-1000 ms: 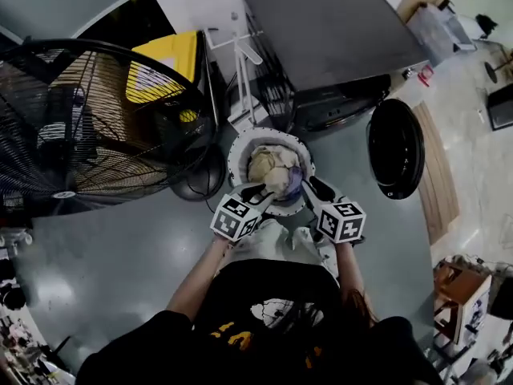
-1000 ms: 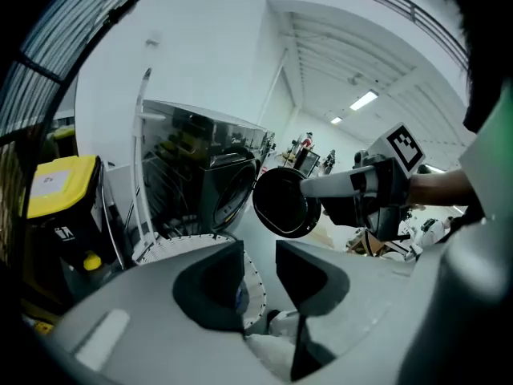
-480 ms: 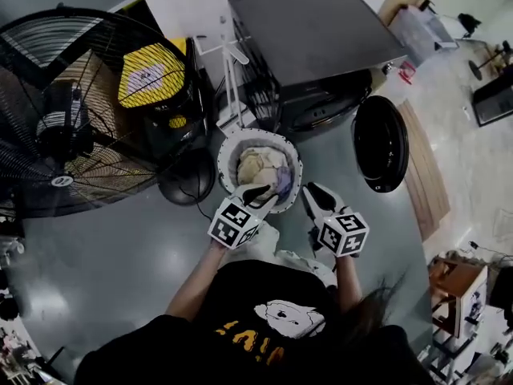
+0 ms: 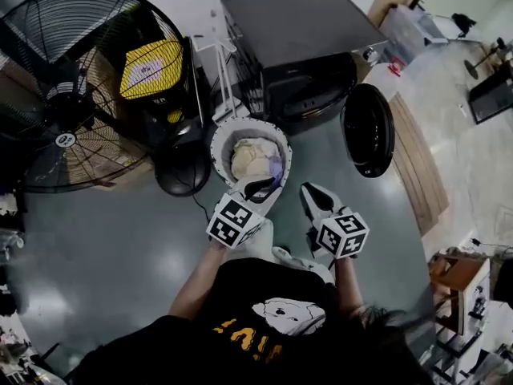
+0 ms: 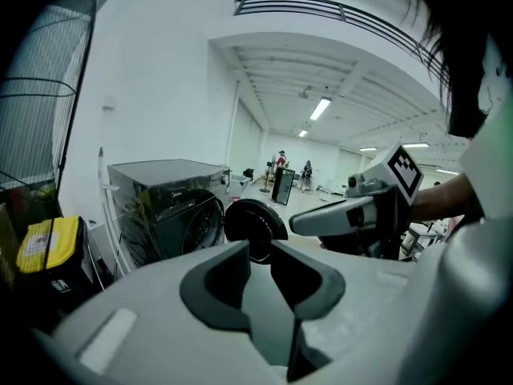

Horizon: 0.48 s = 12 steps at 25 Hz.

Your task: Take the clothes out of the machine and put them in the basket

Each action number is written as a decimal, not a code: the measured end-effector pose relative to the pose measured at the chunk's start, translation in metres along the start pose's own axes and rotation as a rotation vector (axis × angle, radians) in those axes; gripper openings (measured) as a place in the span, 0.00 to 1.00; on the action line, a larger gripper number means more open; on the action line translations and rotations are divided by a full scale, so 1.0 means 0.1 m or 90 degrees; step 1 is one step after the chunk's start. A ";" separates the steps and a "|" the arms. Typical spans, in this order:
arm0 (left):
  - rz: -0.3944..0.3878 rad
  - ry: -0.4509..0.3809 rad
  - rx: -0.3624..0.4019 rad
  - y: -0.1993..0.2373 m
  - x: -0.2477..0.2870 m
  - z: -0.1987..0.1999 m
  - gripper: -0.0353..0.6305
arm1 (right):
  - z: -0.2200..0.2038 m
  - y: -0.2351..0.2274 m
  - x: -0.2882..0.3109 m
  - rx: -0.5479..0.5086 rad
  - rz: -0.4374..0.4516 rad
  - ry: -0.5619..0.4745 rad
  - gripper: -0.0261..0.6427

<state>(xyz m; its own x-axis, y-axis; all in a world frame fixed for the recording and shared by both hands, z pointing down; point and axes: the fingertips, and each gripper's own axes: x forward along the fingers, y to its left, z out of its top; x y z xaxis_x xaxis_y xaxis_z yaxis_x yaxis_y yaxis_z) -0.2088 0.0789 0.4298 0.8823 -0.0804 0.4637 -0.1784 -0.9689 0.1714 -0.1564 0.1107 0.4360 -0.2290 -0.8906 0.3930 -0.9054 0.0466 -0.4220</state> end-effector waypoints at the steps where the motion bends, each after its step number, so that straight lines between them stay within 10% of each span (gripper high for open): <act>1: 0.005 -0.004 -0.001 -0.10 -0.05 0.00 0.18 | -0.04 0.03 -0.08 -0.004 0.003 0.000 0.07; 12: 0.056 -0.021 0.008 -0.85 -0.52 -0.27 0.09 | -0.39 0.50 -0.63 -0.088 0.066 0.002 0.05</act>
<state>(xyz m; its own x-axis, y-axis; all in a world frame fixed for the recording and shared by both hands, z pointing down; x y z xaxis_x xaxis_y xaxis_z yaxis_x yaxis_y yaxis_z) -0.2515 0.1720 0.4141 0.8771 -0.1735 0.4478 -0.2511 -0.9605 0.1198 -0.2012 0.1865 0.4220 -0.3248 -0.8762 0.3561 -0.9173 0.2000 -0.3443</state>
